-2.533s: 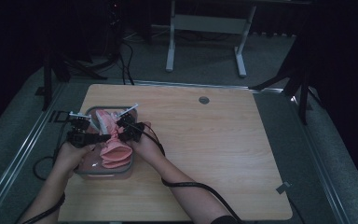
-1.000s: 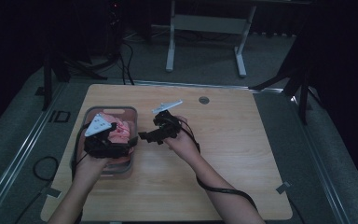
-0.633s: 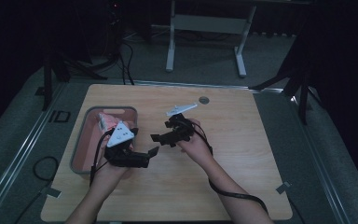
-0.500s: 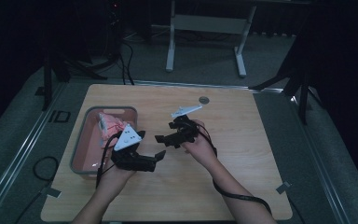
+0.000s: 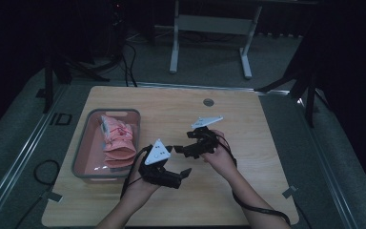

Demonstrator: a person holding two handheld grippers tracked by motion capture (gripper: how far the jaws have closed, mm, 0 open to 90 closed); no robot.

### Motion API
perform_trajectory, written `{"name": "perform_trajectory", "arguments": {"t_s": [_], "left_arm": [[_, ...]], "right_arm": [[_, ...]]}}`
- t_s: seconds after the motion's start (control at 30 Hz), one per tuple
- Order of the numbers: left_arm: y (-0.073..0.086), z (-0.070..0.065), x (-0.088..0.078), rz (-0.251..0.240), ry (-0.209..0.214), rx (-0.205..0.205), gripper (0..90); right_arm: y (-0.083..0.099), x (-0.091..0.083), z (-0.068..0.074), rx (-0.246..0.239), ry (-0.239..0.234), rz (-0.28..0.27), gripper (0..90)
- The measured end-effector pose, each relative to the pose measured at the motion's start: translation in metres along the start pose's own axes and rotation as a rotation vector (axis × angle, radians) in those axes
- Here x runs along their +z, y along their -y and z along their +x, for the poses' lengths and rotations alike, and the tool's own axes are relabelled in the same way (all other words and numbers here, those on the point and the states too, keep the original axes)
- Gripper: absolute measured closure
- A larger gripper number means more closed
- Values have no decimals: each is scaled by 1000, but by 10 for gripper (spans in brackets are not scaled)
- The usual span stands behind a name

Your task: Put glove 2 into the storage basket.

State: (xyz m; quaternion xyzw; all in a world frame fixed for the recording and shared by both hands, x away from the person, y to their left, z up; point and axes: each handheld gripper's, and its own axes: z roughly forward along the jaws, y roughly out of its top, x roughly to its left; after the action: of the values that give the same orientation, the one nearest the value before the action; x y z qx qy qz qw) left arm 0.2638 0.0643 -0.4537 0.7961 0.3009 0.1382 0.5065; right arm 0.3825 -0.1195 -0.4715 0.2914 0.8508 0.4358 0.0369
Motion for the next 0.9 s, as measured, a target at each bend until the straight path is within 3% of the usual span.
{"name": "perform_trajectory", "arguments": {"t_s": [0.17, 0.3, 0.53, 0.77, 0.9], "left_arm": [[9, -7, 14, 19, 32, 9, 52], [14, -12, 23, 30, 47, 34, 52], [31, -18, 37, 56, 79, 32, 52], [44, -19, 46, 62, 105, 24, 52], [50, -22, 48, 59, 121, 49, 52]], "right_arm": [[18, -3, -4, -26, 2, 10, 147], [30, -5, -8, -18, -1, 2, 146], [53, -5, -12, -25, -16, 14, 145], [70, -4, -13, -45, -12, 33, 142], [77, -5, -14, -49, -12, 30, 140]]}}
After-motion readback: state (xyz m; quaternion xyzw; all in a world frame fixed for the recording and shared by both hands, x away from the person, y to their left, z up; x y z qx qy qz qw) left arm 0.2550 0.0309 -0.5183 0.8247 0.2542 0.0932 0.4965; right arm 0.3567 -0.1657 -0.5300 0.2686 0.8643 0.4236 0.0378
